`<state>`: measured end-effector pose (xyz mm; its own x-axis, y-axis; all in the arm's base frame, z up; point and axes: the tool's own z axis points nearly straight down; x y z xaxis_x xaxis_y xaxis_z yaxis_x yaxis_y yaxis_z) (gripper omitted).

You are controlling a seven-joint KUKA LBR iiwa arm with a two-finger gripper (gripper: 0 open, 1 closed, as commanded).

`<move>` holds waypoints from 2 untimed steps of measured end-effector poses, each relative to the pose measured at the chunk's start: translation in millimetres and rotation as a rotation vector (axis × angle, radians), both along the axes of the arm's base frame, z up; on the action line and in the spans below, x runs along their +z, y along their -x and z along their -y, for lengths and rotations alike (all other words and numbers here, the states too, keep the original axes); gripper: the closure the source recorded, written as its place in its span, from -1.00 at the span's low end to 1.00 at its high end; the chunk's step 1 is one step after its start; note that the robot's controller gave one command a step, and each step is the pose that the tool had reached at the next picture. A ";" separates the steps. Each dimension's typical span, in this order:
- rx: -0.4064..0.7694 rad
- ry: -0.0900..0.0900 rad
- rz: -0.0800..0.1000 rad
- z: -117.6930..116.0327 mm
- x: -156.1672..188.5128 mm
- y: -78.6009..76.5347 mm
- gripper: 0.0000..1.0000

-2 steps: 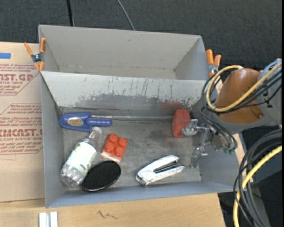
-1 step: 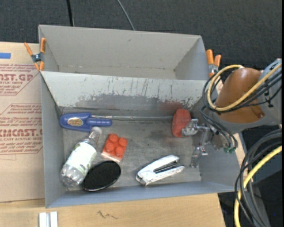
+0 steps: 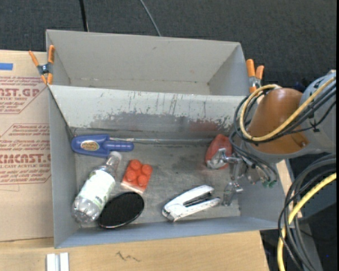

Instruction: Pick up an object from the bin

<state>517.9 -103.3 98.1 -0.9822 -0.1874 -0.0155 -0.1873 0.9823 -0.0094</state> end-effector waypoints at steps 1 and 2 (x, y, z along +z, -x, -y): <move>0.133 -0.003 -0.016 -33.5 -17.8 14.2 -1.00; 0.382 -0.005 -0.016 -57.5 -26.2 23.4 1.00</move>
Offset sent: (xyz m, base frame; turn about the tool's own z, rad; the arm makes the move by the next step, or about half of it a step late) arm -0.0245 0.0556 -0.0281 -0.3836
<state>494.5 -45.8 71.9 -0.8414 -0.5404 -0.0023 -0.5404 0.8414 0.0013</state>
